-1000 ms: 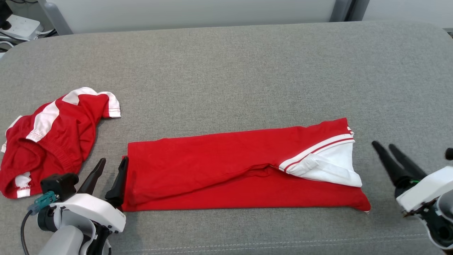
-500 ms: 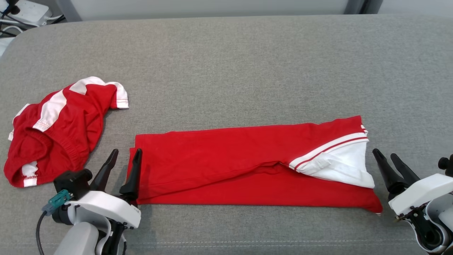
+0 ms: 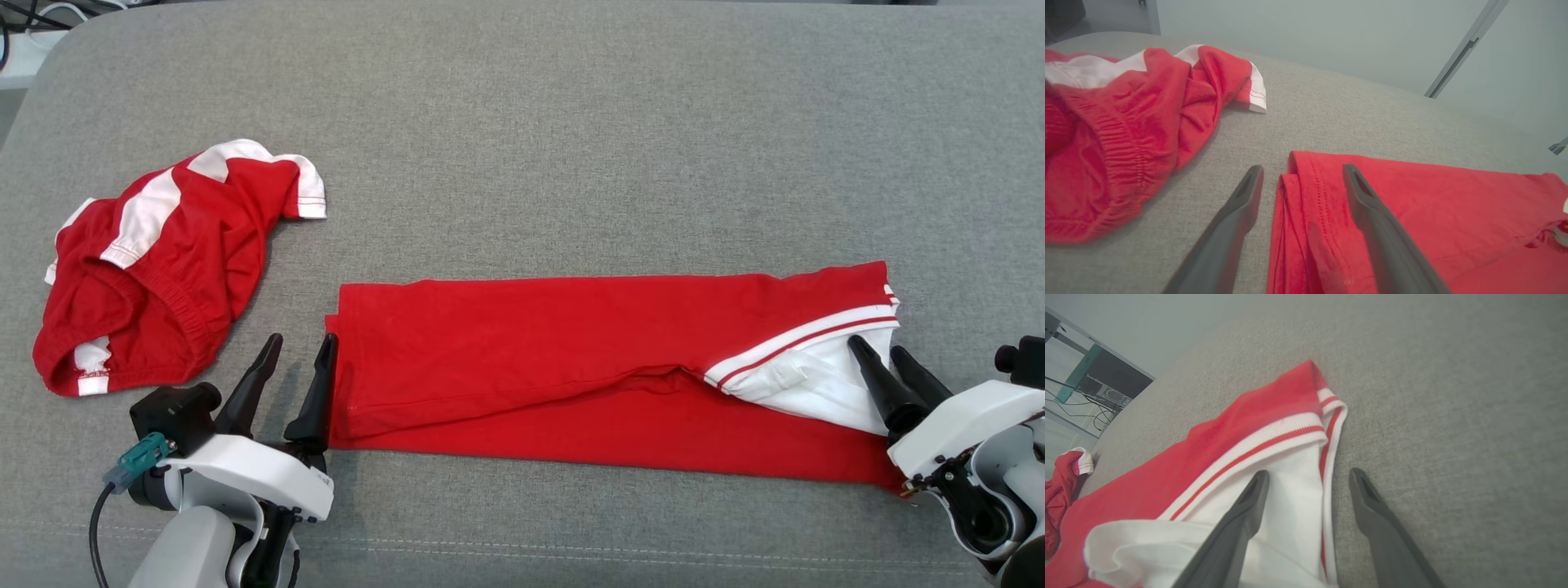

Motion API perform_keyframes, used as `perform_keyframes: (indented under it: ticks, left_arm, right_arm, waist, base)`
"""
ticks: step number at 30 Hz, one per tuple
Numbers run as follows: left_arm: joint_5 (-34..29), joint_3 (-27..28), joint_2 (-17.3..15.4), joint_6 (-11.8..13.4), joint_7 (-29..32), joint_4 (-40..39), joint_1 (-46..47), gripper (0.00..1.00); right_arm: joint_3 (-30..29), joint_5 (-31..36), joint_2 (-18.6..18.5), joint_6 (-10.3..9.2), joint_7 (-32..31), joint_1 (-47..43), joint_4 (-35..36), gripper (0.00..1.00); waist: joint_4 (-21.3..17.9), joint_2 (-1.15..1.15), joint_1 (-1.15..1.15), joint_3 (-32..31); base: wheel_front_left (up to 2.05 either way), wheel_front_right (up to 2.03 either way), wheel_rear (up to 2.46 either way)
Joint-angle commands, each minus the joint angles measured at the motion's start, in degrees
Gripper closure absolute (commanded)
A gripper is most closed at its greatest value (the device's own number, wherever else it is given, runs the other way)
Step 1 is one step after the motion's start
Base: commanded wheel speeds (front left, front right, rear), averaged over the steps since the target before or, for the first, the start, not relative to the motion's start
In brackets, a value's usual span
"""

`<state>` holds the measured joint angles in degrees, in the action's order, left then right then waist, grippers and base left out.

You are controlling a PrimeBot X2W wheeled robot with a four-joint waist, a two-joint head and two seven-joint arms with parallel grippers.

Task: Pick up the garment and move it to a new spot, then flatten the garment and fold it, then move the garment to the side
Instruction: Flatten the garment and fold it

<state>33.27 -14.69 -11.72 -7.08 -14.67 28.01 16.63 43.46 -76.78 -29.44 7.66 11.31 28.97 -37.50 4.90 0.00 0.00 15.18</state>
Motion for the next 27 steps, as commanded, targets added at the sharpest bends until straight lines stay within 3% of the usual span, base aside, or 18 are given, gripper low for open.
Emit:
perform_keyframes:
  ticks: [1,7,8,9,10,13,27]
  left_arm:
    - [-0.7,2.1,-1.3,-0.4,-0.3,-1.6,1.3,0.0]
    - [-0.7,2.0,-0.9,-0.4,-0.3,-1.8,1.6,0.0]
    - [-0.7,2.0,-0.8,-0.4,-0.3,-1.8,1.6,0.0]
    - [-0.7,2.1,-0.8,-0.4,-0.3,-1.8,1.6,0.0]
    - [-0.6,2.0,-0.7,-0.4,-0.3,-1.8,1.5,0.0]
    - [-0.6,2.0,-0.5,-0.4,-0.3,-1.7,1.3,0.0]
    - [-0.4,2.2,-0.6,-0.4,-0.3,-2.1,-0.8,0.0]
  right_arm:
    - [1.8,-0.5,-0.4,-0.17,-1.4,-1.2,0.1,0.0]
    - [3.9,-1.4,-0.1,-0.17,-4.3,-1.0,0.4,0.0]
    - [4.4,-1.6,-0.1,-0.17,-5.0,-1.1,0.6,0.05]
    - [4.8,-1.9,0.0,-0.17,-5.8,-1.1,0.9,0.16]
    - [5.7,-2.4,0.0,-0.17,-7.3,-1.3,1.6,0.45]
    - [6.4,-2.7,-0.8,-0.17,-8.0,-1.4,2.3,1.0]
    - [1.3,0.6,-4.3,-0.17,2.5,3.0,-5.9,1.0]
  waist:
    - [0.2,0.0,0.0,0.2]
    - [0.4,0.0,0.0,0.2]
    - [0.3,0.0,0.0,0.1]
    - [0.3,0.0,0.0,0.1]
    - [0.2,0.0,0.0,0.0]
    - [0.1,0.0,0.0,-0.6]
    - [-1.7,0.0,0.0,-3.3]
  base:
    - [0.0,0.0,0.0]
    - [0.0,0.0,0.0]
    - [0.0,0.0,0.0]
    - [0.0,0.0,0.0]
    - [0.0,0.0,0.0]
    - [0.0,0.0,0.0]
    - [0.0,0.0,0.0]
